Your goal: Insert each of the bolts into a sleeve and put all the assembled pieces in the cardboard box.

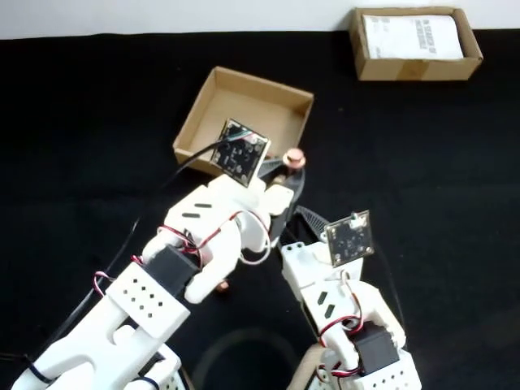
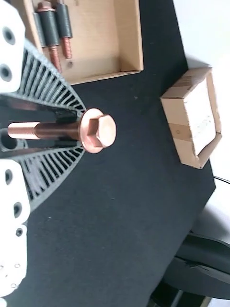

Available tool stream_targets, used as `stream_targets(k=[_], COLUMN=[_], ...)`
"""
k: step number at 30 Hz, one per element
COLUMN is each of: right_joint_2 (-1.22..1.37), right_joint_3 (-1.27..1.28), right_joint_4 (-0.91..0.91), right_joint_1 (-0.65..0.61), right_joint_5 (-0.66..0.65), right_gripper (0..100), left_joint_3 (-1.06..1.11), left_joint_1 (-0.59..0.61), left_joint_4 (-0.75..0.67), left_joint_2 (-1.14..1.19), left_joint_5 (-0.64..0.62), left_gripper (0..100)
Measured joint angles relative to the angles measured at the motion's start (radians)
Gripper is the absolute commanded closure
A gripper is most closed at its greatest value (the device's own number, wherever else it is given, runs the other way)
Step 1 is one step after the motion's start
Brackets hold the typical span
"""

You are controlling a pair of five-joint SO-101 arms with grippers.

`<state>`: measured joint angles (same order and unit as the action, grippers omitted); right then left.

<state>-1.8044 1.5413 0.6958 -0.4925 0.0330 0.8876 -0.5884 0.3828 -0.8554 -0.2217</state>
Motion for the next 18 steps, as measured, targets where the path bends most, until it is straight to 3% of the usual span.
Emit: stream_targets(k=[18], right_joint_2=[0.000], right_joint_3=[0.000], right_joint_4=[0.000], right_joint_1=[0.002], right_joint_5=[0.000], right_gripper=[99.1], left_joint_3=[-0.002], left_joint_1=[-0.041], left_joint_4=[0.049], left_joint_2=[-0.018], left_joint_5=[-0.123], left_gripper=[99])
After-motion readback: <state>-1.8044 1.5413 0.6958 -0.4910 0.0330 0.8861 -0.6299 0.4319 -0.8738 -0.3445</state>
